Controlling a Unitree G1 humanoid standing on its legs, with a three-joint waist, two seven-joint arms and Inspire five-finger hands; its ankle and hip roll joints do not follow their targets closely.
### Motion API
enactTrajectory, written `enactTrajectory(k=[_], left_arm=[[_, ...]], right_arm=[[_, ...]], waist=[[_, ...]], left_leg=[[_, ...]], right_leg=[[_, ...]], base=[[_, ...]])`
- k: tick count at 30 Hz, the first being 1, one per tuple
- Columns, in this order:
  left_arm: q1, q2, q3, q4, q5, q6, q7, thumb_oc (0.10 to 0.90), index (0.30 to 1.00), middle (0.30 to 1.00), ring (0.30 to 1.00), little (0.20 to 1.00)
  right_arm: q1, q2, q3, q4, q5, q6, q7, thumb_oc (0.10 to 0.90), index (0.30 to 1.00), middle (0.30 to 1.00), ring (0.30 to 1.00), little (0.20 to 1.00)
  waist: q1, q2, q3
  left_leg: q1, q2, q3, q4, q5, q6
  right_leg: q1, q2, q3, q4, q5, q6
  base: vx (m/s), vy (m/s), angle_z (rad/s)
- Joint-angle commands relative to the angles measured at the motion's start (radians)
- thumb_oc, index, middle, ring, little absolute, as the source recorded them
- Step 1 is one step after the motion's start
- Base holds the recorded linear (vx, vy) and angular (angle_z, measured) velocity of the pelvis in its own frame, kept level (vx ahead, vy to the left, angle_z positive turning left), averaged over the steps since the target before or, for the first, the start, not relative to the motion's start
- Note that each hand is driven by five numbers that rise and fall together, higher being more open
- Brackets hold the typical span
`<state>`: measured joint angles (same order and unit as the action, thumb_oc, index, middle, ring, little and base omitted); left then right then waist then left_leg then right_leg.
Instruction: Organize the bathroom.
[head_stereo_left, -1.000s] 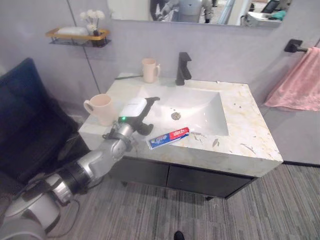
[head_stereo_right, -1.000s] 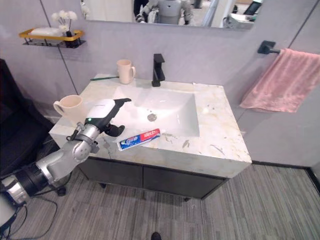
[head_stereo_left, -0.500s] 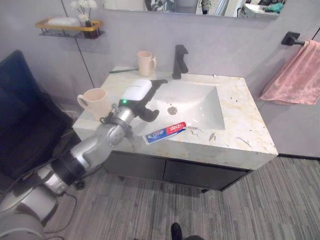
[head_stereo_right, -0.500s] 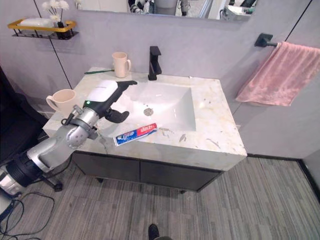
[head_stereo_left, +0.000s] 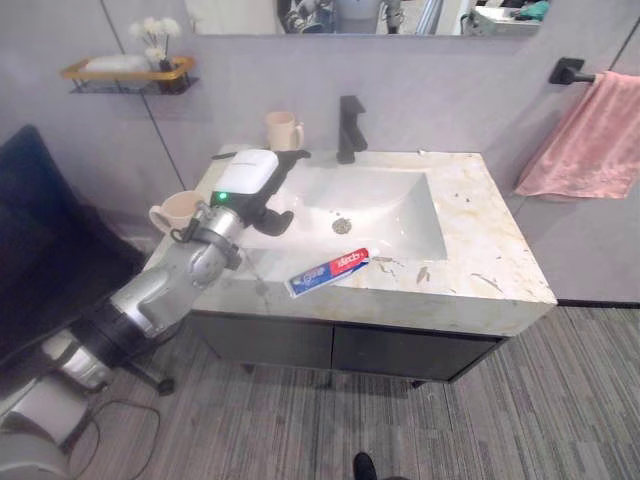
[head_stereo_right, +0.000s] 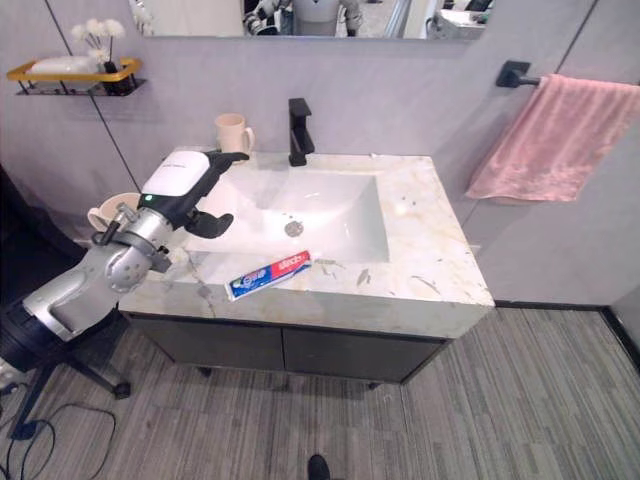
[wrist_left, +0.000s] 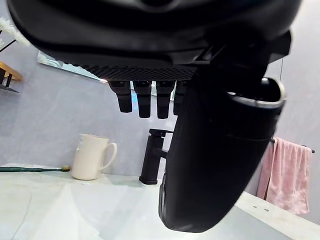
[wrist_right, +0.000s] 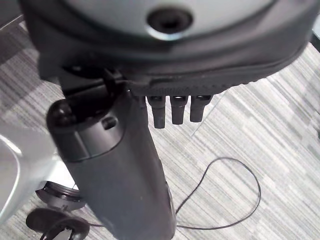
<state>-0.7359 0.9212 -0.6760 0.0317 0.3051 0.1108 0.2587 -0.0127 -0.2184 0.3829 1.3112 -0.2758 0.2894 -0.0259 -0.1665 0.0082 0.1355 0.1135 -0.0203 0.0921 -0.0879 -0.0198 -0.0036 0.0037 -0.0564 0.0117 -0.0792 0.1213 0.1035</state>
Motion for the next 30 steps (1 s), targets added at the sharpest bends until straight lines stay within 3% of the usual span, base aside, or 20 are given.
enactTrajectory(k=[1, 2, 3, 4, 5, 6, 8, 10, 17, 30], left_arm=[[-0.06, 0.049, 0.124, 0.013, -0.012, -0.018, 0.124, 0.8, 0.9, 0.9, 0.9, 0.9], [-0.005, 0.039, 0.142, 0.023, 0.006, -0.072, 0.151, 0.8, 0.9, 0.9, 0.9, 0.9], [0.006, 0.038, 0.145, 0.021, 0.013, -0.075, 0.158, 0.8, 0.9, 0.9, 0.9, 0.9], [0.05, 0.034, 0.141, 0.009, 0.042, -0.102, 0.199, 0.8, 0.9, 0.9, 0.9, 0.9], [0.057, 0.033, 0.138, 0.007, 0.045, -0.108, 0.209, 0.8, 0.9, 0.9, 0.9, 0.9], [0.095, 0.019, 0.149, -0.01, 0.06, -0.167, 0.225, 0.8, 0.9, 0.9, 0.9, 0.9], [0.115, 0.015, 0.161, -0.033, 0.09, -0.161, 0.233, 0.8, 0.9, 0.9, 0.9, 0.9], [0.129, 0.008, 0.154, -0.024, 0.093, -0.201, 0.263, 0.8, 0.9, 0.9, 0.9, 0.9], [0.222, -0.014, 0.194, -0.012, 0.145, -0.229, 0.29, 0.8, 0.9, 0.9, 0.9, 0.9], [0.195, -0.01, 0.193, -0.055, 0.115, -0.181, 0.208, 0.8, 0.9, 0.9, 0.9, 0.9]], right_arm=[[0.006, -0.079, 0.016, 0.054, -0.126, 0.005, -0.007, 0.8, 0.9, 0.9, 0.9, 0.9], [-0.002, -0.09, 0.017, 0.043, -0.116, -0.018, -0.005, 0.8, 0.9, 0.9, 0.9, 0.9], [-0.006, -0.092, 0.019, 0.043, -0.112, -0.023, -0.007, 0.8, 0.9, 0.9, 0.9, 0.9], [-0.022, -0.098, 0.028, 0.039, -0.071, -0.018, -0.005, 0.8, 0.9, 0.9, 0.9, 0.9], [-0.024, -0.097, 0.028, 0.039, -0.064, -0.019, -0.006, 0.8, 0.9, 0.9, 0.9, 0.9], [-0.044, -0.101, 0.03, 0.043, -0.019, -0.023, -0.004, 0.8, 0.9, 0.9, 0.9, 0.9], [-0.063, -0.111, 0.041, 0.055, 0.024, -0.026, -0.004, 0.8, 0.9, 0.9, 0.9, 0.9], [-0.061, -0.114, 0.032, 0.069, 0.041, -0.027, -0.005, 0.8, 0.9, 0.9, 0.9, 0.9], [-0.003, -0.079, 0.013, 0.115, -0.008, -0.006, -0.013, 0.8, 0.9, 0.9, 0.9, 0.9], [0.01, -0.069, 0.014, 0.072, -0.008, 0.032, -0.023, 0.8, 0.9, 0.9, 0.9, 0.9]], waist=[[0.014, 0.055, -0.039], [0.014, 0.076, -0.017], [0.014, 0.077, -0.017], [0.04, 0.061, -0.025], [0.044, 0.055, -0.027], [0.07, 0.028, -0.035], [0.087, 0.02, -0.034], [0.09, 0.02, -0.039], [0.082, 0.027, -0.065], [0.062, 0.022, -0.075]], left_leg=[[-0.098, -0.005, 0.04, 0.123, -0.028, 0.014], [-0.1, 0.01, 0.048, 0.15, -0.055, 0.031], [-0.103, 0.011, 0.047, 0.153, -0.055, 0.034], [-0.124, -0.007, 0.021, 0.175, -0.048, 0.036], [-0.131, -0.012, 0.018, 0.181, -0.048, 0.035], [-0.164, -0.029, 0.006, 0.208, -0.045, 0.02], [-0.188, -0.021, -0.012, 0.212, -0.035, 0.011], [-0.192, -0.009, -0.024, 0.179, -0.019, 0.007], [-0.115, -0.011, -0.031, 0.122, -0.029, 0.022], [-0.09, -0.008, 0.001, 0.081, -0.033, 0.03]], right_leg=[[-0.045, -0.068, -0.118, 0.233, -0.125, 0.097], [-0.08, -0.104, -0.051, 0.496, -0.162, 0.072], [-0.092, -0.104, -0.039, 0.51, -0.16, 0.068], [-0.05, -0.085, -0.049, 0.407, -0.194, 0.061], [-0.031, -0.078, -0.059, 0.365, -0.192, 0.064], [0.036, -0.064, -0.075, 0.231, -0.17, 0.066], [0.047, -0.05, -0.077, 0.201, -0.168, 0.058], [0.05, -0.033, -0.077, 0.201, -0.185, 0.05], [0.033, -0.028, -0.081, 0.214, -0.186, 0.061], [0.007, -0.027, -0.077, 0.203, -0.172, 0.075]], base=[[-0.13, 0.197, -0.64], [-0.12, 0.129, -0.89], [-0.13, 0.059, -1.07], [-0.07, -0.044, -0.37], [-0.09, -0.137, -0.09], [-0.06, -0.117, 0.02], [-0.1, -0.089, -0.19], [-0.05, -0.059, 0.17], [0.03, -0.009, 0.08], [0.0, 0.001, -0.01]])
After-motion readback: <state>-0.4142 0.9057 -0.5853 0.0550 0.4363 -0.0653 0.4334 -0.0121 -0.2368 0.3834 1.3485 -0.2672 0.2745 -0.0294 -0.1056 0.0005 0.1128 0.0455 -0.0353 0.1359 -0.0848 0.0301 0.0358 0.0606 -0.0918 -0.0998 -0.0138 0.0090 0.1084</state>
